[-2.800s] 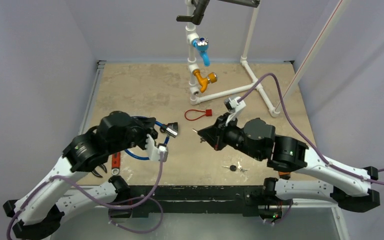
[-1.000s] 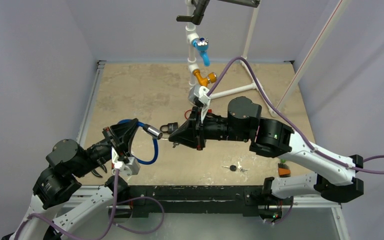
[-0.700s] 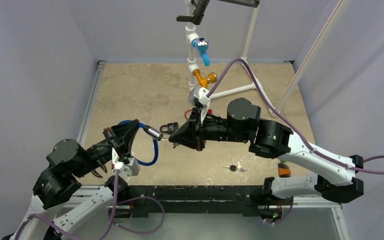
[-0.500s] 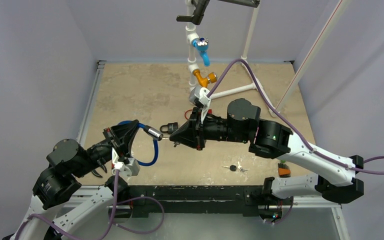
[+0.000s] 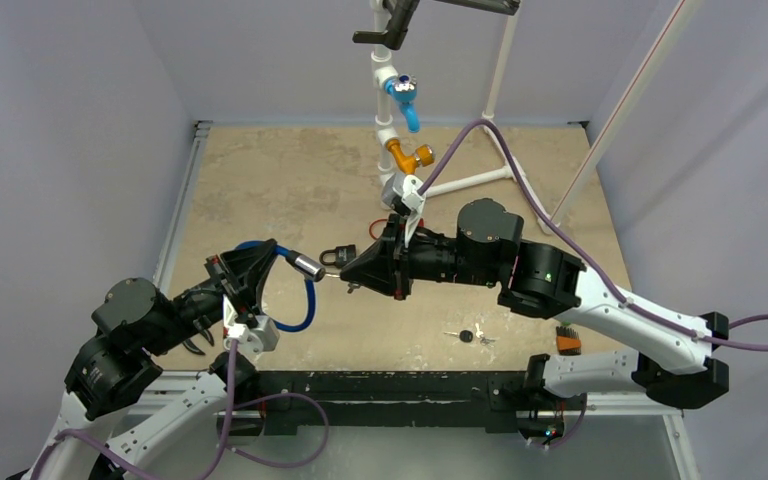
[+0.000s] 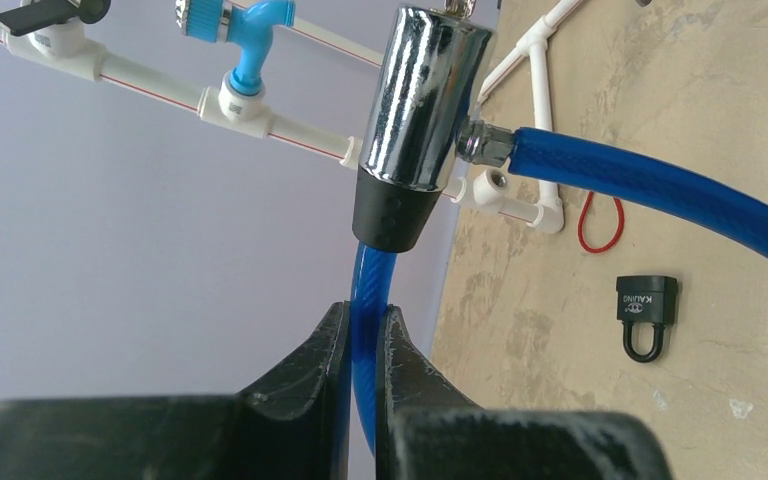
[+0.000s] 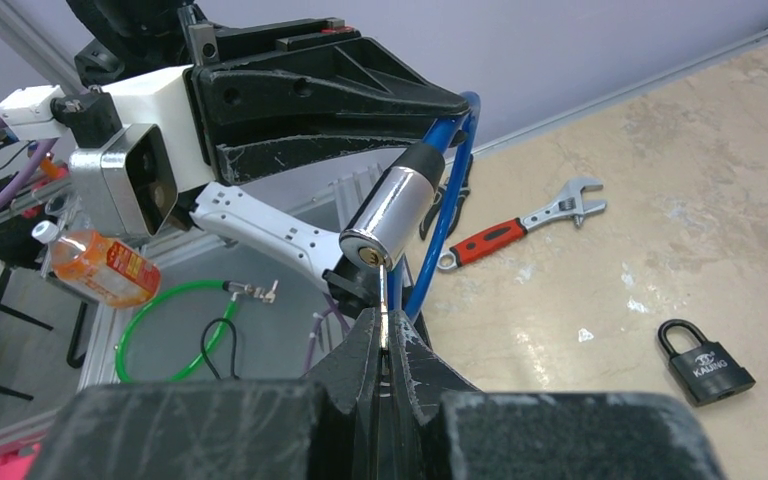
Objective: Unlock with the key
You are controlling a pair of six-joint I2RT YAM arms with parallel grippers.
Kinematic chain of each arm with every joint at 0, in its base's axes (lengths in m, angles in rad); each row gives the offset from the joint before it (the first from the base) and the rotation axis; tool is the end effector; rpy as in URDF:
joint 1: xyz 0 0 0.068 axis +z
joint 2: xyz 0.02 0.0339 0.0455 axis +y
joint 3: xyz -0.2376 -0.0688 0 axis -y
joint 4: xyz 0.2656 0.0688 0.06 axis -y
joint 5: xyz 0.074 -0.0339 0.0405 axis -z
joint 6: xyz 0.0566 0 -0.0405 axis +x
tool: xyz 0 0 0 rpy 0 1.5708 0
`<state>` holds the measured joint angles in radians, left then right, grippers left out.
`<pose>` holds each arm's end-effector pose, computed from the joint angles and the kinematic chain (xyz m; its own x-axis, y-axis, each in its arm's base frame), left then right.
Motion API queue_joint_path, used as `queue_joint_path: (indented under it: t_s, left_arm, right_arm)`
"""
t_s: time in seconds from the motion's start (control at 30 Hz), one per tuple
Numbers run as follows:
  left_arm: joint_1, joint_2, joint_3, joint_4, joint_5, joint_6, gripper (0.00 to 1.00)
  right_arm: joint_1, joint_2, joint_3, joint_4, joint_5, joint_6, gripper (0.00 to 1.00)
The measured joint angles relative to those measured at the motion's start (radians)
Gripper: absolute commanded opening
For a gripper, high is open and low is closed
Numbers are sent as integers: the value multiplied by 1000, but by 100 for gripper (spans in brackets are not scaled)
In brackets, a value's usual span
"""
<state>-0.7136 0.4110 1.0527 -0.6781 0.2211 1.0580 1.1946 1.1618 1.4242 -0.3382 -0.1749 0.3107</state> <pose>0.0737 -0.0802 0.4108 0.6874 0.5294 -0.4972 0.4186 0.2707 0.8669 0.0995 0.2787 0.4485 -0.3260 -0.0058 -0.9454 -0.9242 0.2123 0.3174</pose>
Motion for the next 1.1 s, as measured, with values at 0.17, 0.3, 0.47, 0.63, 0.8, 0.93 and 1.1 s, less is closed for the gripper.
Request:
queue_joint_path:
  t_s: [0.17, 0.3, 0.47, 0.63, 0.8, 0.93, 1.1]
  left_arm:
    - [0, 0, 0, -1, 4, 0, 0]
    - [0, -2, 0, -1, 9, 0, 0]
    - [1, -5, 0, -1, 11, 0, 0]
    - [5, -5, 0, -1, 12, 0, 0]
    - [6, -5, 0, -1, 12, 0, 0]
    - [6, -5, 0, -1, 13, 0, 0]
    - [6, -5, 0, -1, 15, 0, 0]
  right_arm:
    - [-2, -11, -19, 14, -8, 9, 0]
    - [-3, -21, -24, 17, -32, 11, 0]
    - [-3, -29, -26, 19, -54, 13, 0]
    - [-3, -29, -26, 26, -56, 14, 0]
    - [-4, -23, -26, 45, -57, 14, 0]
    - [-4, -14, -26, 50, -57, 14, 0]
    - [-4, -8, -26, 55, -56, 14, 0]
